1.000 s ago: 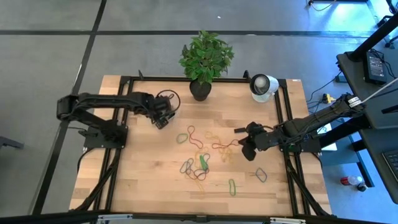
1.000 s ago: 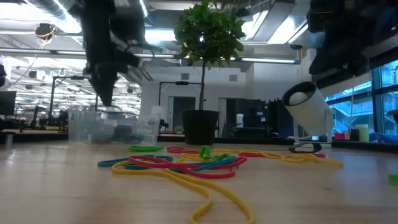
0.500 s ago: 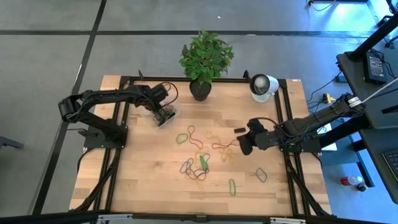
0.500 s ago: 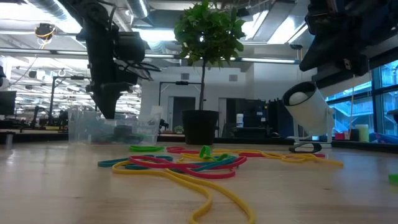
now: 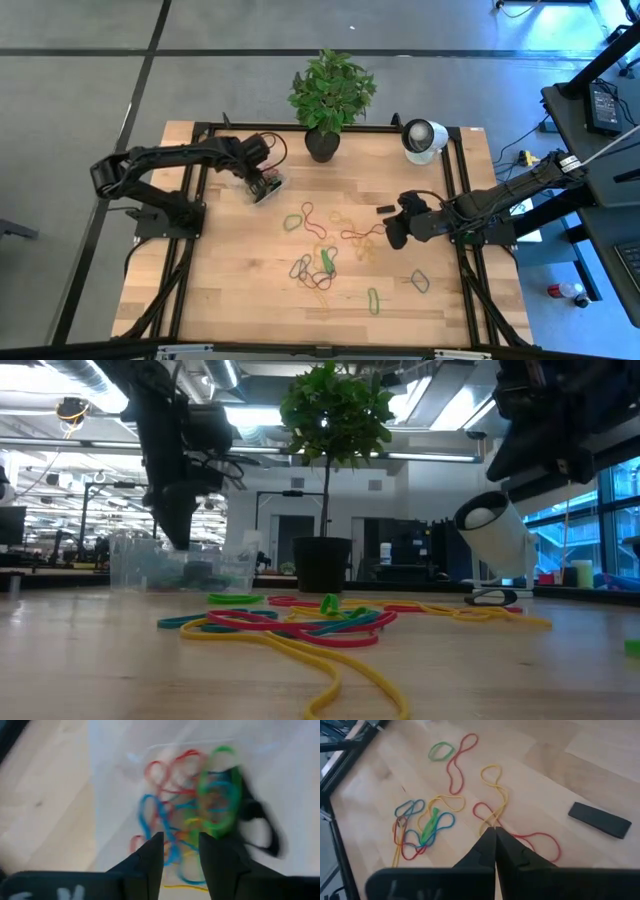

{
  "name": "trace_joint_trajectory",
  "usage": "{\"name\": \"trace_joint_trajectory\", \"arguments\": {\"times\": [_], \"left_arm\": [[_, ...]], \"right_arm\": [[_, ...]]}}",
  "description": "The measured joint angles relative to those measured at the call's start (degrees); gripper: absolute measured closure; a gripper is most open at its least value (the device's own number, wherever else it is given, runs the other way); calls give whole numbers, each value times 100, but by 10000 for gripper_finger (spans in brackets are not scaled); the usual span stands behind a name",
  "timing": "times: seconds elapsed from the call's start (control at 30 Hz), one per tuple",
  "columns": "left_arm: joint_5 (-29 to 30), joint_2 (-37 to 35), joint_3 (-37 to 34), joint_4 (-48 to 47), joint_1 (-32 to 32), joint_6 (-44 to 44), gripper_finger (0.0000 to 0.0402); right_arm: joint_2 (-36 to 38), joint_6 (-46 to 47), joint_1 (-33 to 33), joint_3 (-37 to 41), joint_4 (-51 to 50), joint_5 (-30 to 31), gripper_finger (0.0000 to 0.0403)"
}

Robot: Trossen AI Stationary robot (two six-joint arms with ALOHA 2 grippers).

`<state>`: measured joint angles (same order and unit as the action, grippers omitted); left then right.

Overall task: Pick and place rubber bands into bin
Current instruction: Put the yellow rubber band into the transparent bin

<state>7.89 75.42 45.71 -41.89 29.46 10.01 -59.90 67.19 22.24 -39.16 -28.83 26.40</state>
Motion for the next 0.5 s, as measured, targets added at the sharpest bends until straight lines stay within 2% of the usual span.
{"name": "trace_joint_trajectory", "arguments": {"times": [0.2,0.33,0.5], "left_arm": [[-548,-540,5,19,-520,63,340],[-609,-903,7,326,-1021,834,392],[-609,-1197,9,1438,-1768,1685,400]], "right_arm": [[0,-217,-22,-2,-280,-54,400],[0,-348,-28,-2,-605,-55,400],[0,-395,-31,-2,-1290,-53,400]]}}
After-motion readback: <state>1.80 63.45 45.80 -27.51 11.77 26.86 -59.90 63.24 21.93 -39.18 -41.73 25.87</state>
